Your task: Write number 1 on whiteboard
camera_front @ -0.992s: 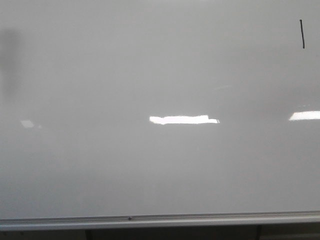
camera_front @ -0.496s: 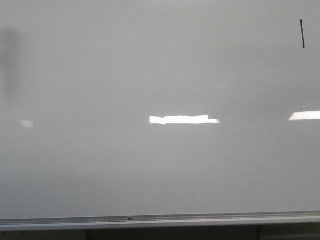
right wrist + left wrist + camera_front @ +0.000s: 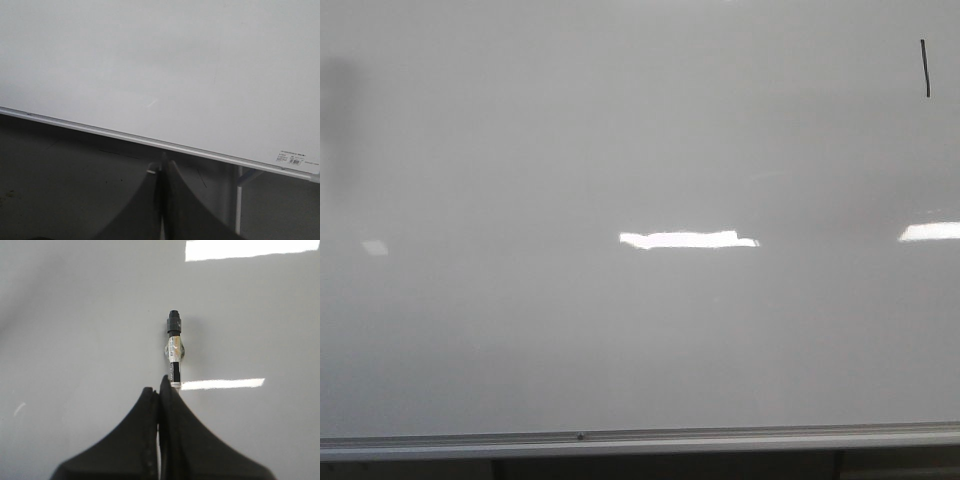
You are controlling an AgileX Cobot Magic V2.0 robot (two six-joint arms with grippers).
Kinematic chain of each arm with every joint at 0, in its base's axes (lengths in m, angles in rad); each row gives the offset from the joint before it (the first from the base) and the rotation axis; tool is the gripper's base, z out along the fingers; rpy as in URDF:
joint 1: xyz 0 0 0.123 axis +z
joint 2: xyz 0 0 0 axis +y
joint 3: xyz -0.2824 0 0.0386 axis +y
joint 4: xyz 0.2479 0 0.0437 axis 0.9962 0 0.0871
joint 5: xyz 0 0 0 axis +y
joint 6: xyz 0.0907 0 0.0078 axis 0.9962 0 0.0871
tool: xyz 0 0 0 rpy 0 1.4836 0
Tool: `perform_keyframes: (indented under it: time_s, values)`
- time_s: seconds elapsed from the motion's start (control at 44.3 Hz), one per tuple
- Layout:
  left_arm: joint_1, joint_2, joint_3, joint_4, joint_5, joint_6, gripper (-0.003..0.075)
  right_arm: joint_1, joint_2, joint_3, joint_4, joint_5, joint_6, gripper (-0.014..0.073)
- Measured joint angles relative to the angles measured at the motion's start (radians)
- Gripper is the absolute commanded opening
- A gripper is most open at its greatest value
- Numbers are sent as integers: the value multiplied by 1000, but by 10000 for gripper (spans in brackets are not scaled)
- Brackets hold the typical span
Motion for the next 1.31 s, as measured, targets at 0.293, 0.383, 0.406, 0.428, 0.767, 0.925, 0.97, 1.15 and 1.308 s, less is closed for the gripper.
perform_keyframes:
  time_s: [0.293,0.383,0.406,0.428,0.767,0.925,0.97,1.15,1.308]
  values:
    - [0,0,0,0,0,0,-19,0,0,0,0,0,0,-69]
    - [0,0,0,0,0,0,-19,0,0,0,0,0,0,-69]
    - [0,0,0,0,0,0,-19,0,0,0,0,0,0,-69]
    - [0,0,0,0,0,0,-19,0,0,0,0,0,0,-69]
    - [0,0,0,0,0,0,-19,-104,-161,142,30,-124,-4,-67]
    - [0,0,0,0,0,0,-20,-176,-300,342,55,-367,-45,-67]
    - [0,0,0,0,0,0,-19,-191,-337,399,57,-420,-50,-67]
    - [0,0,0,0,0,0,-19,-232,-455,620,61,-637,-56,-68]
    - [0,0,0,0,0,0,-19,-255,-464,758,61,-757,-56,-68]
